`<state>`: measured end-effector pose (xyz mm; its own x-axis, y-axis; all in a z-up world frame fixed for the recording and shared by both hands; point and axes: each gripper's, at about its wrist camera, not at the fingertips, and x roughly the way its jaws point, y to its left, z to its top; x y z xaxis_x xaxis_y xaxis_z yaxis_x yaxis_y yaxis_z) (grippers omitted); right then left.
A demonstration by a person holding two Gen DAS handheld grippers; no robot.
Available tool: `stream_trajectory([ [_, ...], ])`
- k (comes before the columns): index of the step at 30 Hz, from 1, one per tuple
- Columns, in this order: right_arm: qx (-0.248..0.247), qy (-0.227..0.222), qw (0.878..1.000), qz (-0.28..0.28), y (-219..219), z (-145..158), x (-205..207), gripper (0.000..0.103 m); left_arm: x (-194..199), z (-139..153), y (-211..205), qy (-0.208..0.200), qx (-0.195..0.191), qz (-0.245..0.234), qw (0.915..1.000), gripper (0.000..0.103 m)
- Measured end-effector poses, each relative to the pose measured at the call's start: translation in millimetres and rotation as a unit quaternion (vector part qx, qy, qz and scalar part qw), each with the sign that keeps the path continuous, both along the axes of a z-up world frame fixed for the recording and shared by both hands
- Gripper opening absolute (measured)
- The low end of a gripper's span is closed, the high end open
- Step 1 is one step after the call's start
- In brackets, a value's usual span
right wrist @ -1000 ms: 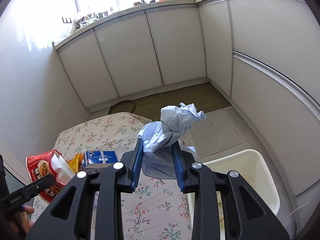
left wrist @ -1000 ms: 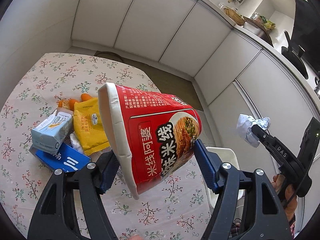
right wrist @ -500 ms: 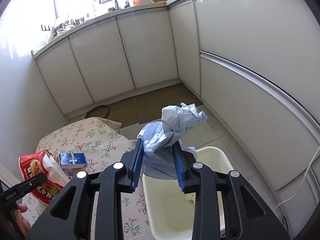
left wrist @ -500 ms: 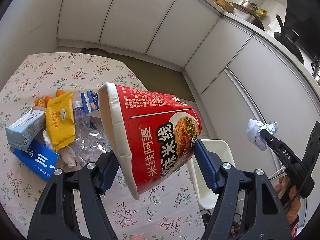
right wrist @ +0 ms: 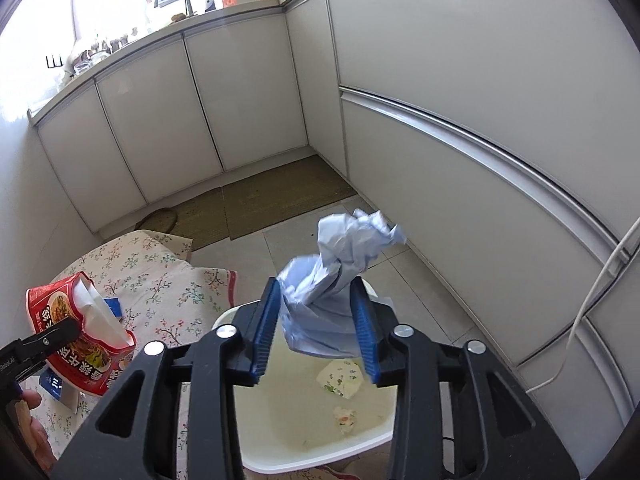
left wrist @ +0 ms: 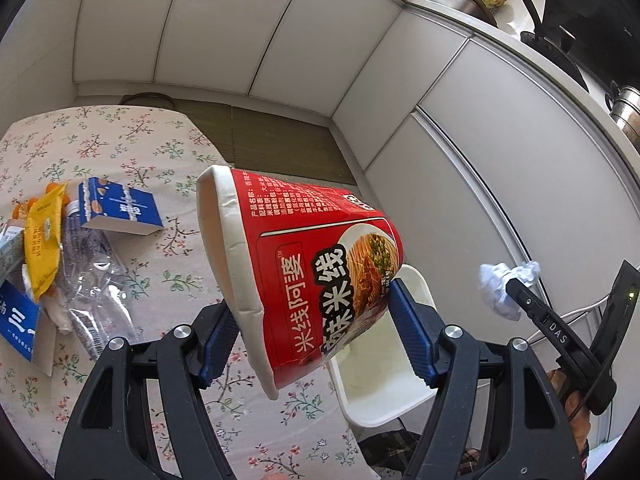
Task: Collect trash
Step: 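Carry the noodle cup and crumpled paper over the bin and open the right tool, then open the left tool to drop the red noodle cup into the bin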
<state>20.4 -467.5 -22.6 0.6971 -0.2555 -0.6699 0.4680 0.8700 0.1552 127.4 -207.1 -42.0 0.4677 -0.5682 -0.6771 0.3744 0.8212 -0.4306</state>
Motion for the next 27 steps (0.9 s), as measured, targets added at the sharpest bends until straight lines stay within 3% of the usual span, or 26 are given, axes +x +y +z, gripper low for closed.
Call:
stream_trajectory([
  [6,-0.021,-0.002,1.0,-0.022,-17,0,-17,0.062,-5,-2,-35,-0.005,0.002,-0.031,0.9995,0.068],
  [18,-0.051,0.01,0.996,-0.073,-53,-12,-44,0.084,-9,-16,-88,0.003,0.0,-0.081,0.9967,0.069],
  [27,-0.044,0.024,0.995,-0.092,-68,-21,-49,0.088,-13,-29,-115,0.007,0.005,-0.125,0.9921,0.07],
])
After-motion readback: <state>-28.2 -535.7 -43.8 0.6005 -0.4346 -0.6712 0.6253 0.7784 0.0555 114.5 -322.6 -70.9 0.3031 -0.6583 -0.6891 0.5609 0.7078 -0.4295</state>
